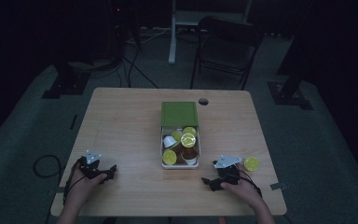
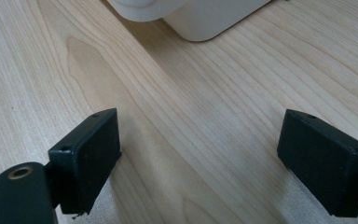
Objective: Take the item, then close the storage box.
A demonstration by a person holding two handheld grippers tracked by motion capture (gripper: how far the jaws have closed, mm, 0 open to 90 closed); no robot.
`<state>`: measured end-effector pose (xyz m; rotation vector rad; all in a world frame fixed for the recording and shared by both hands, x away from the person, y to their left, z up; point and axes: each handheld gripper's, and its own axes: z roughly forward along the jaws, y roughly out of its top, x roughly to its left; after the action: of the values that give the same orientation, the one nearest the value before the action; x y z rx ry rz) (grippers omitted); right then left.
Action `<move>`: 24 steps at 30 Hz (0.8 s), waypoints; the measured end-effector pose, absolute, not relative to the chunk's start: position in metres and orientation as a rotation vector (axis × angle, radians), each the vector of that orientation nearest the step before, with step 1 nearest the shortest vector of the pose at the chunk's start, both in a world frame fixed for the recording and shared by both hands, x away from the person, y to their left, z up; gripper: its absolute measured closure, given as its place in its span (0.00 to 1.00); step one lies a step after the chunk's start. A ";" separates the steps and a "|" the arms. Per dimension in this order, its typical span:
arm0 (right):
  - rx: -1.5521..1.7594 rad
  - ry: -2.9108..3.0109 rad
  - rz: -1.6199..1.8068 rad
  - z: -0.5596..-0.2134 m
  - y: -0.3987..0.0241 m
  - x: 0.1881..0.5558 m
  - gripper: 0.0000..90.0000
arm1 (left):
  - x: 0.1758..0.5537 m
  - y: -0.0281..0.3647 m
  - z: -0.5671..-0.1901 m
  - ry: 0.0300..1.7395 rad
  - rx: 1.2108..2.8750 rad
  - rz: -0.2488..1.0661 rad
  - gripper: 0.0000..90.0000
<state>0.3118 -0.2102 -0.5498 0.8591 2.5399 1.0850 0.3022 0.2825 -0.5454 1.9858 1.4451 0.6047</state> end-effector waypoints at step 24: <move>0.926 2.521 1.091 -0.547 -0.204 0.309 0.14 | 0.295 0.264 -0.543 1.241 2.114 0.593 0.11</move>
<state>0.3095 -0.2036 -0.5472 0.9263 2.5211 1.0913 0.2950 0.2637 -0.5430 2.1140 1.2408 0.5925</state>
